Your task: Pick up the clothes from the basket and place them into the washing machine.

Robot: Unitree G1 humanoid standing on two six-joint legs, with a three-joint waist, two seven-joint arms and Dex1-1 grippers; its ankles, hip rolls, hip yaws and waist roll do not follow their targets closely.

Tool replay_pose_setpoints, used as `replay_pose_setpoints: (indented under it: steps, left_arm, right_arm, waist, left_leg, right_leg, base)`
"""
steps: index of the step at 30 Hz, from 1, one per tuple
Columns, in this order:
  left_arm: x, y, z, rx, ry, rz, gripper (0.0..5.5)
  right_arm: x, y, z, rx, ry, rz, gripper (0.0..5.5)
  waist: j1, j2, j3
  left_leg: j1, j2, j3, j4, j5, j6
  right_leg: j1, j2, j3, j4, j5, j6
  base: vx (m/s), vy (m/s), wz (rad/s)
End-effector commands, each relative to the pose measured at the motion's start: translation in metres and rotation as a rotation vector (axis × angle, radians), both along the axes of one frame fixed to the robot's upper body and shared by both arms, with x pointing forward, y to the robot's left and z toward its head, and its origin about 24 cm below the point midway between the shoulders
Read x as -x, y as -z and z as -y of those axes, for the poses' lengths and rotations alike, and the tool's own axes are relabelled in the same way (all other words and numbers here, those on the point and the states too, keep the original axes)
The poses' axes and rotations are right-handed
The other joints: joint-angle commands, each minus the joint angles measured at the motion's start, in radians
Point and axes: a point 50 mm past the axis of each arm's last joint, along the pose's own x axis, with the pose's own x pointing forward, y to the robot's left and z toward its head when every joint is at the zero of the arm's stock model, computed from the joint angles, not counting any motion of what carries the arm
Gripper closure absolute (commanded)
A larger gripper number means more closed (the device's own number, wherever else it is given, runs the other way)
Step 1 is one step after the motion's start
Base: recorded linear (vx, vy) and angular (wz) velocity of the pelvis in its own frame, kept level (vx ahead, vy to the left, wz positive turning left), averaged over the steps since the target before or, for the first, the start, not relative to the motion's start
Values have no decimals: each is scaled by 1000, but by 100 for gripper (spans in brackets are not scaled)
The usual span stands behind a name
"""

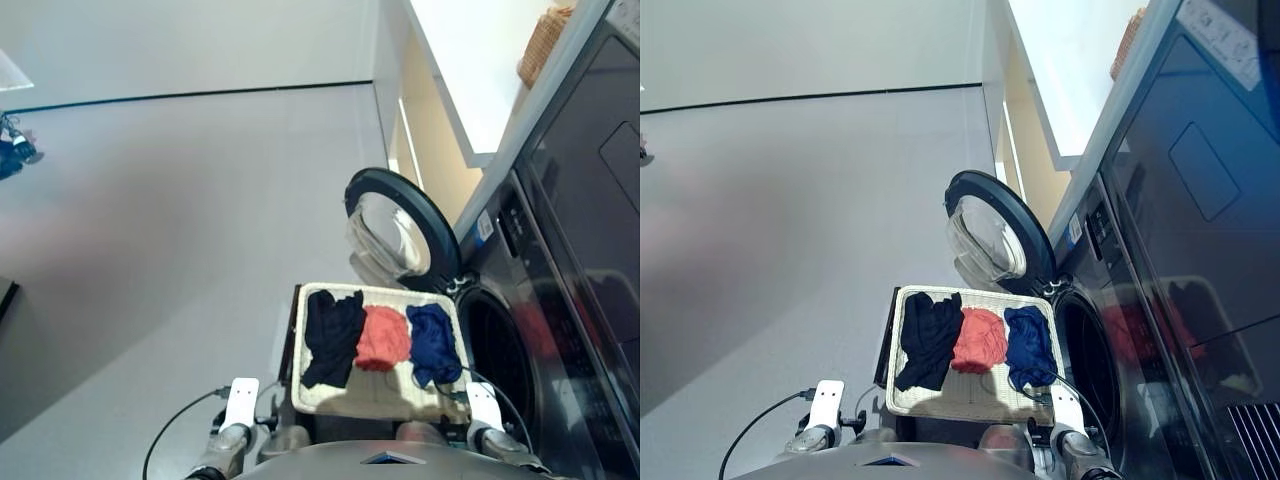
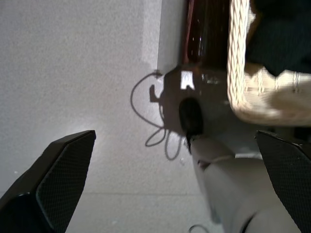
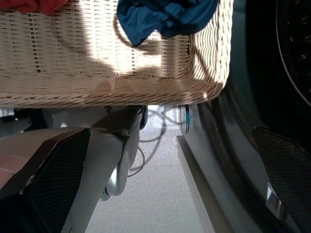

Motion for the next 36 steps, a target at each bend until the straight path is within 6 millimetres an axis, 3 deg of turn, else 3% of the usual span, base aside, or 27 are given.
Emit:
replay_pose_setpoints:
  steps: [1, 9, 15, 16, 17, 19, 27, 33, 36]
  left_arm:
    - [-42, -17, -11, -43, 24, 129, 0]
    - [-54, -23, 4, 18, -2, 189, 0]
    - [-76, -36, 24, 67, 38, 288, 0]
    - [-88, -45, 31, 87, 46, 340, 0]
    - [-88, -45, 31, 87, 46, 340, 0]
    - [-102, -56, 36, 109, 46, 401, 0]
    - [-152, -110, 63, 151, 87, 658, 0]
    - [-182, -142, 89, 119, 183, 778, 0]
    - [-196, -158, 96, 147, 138, 824, 0]
  right_arm:
    - [-35, -8, -8, -8, -19, 102, 0]
    - [-37, -9, -9, 10, 5, 110, 0]
    - [-62, -19, -24, 7, -76, 224, 0]
    - [-81, -32, -30, 1, -104, 322, 0]
    - [-81, -32, -30, 2, -104, 321, 0]
    - [-100, -48, -36, -7, -128, 432, 0]
    - [-157, -127, -70, -87, -244, 849, 0]
    - [-177, -182, -101, -178, -319, 1093, 0]
    - [-185, -215, -119, -223, -361, 1225, 0]
  waist:
    - [5, -57, 39]
    - [1, -56, 36]
    - [-7, -48, 50]
    - [-15, -46, 69]
    - [-15, -46, 68]
    - [-26, -44, 94]
    - [-48, -58, 194]
    - [-59, -92, 267]
    - [-66, -111, 317]
  left_leg:
    - [27, 23, 79, -4, -14, -20]
    - [39, 20, 73, -4, -19, -19]
    - [32, 19, 71, -4, -13, -20]
    - [20, 20, 71, -4, -6, -22]
    - [20, 20, 71, -4, -6, -22]
    - [1, 21, 71, -4, 6, -25]
    - [-108, 27, 82, 80, 12, -31]
    - [-217, 35, 87, 158, -2, -35]
    - [-288, 44, 78, 202, -13, -32]
  right_leg:
    - [21, -43, 18, -1, -24, 26]
    - [37, -45, 10, -1, -29, 25]
    - [33, -45, 6, -1, -27, 25]
    - [22, -45, 9, -1, -21, 25]
    - [21, -45, 9, -1, -21, 25]
    - [0, -43, 14, 3, -15, 24]
    - [-100, -47, 52, 35, 10, 21]
    - [-213, -40, 84, 87, 22, 16]
    - [-321, -21, 111, 180, 8, 14]
  base:
    - [0, 0, 0]
    - [0, 0, 0]
    - [-13, -1, 0]
    - [-64, -4, -2]
    - [-100, 0, 5]
    - [-91, -8, 14]
    - [-74, -14, -1]
    - [-90, -25, -74]
    - [-170, -21, -178]
